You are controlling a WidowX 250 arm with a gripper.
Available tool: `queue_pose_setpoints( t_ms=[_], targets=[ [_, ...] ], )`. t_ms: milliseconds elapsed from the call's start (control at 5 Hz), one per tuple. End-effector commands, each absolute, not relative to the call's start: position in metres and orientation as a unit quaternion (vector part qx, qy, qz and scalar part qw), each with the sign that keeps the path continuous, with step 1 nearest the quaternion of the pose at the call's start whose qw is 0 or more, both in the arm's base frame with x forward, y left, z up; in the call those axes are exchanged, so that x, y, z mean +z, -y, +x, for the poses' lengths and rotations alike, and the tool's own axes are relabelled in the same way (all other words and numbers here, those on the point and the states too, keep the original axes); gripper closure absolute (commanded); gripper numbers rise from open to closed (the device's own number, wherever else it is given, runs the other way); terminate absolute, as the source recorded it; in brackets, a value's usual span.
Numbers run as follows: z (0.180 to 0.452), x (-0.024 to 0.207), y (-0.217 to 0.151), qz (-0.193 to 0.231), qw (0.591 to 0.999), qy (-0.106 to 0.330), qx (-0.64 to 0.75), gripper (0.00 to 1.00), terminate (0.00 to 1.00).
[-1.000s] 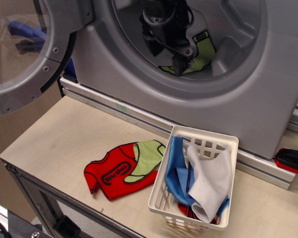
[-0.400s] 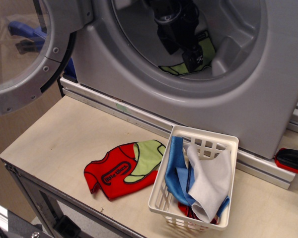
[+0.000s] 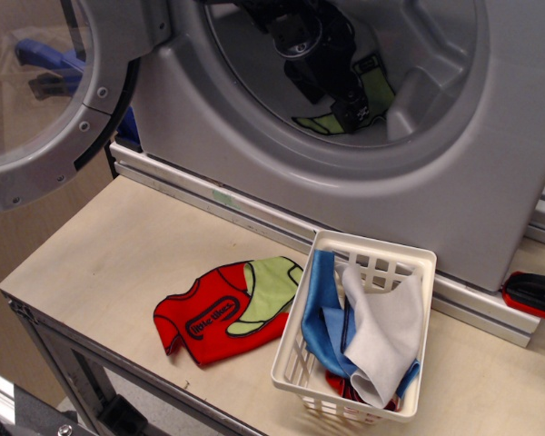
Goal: Take clothes out of laundry machine
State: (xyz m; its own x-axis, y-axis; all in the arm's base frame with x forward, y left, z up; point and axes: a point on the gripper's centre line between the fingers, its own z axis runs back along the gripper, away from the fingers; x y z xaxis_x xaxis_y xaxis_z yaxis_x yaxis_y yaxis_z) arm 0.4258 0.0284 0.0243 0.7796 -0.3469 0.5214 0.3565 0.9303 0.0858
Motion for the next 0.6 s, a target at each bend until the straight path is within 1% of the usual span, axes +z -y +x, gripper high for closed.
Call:
queue_pose_setpoints(
  t_ms=[0, 200, 400],
  targets=[
    [0.415, 0.019, -0.025, -0.008, 0.955, 0.241, -0.172, 1.00, 0.00],
    [0.406, 0.023, -0.019, 0.007, 0.961, 0.232, -0.150, 1.00, 0.00],
    [0.398, 0.031, -0.015, 0.003, 0.964, 0.229, -0.133, 1.00, 0.00]
  ],
)
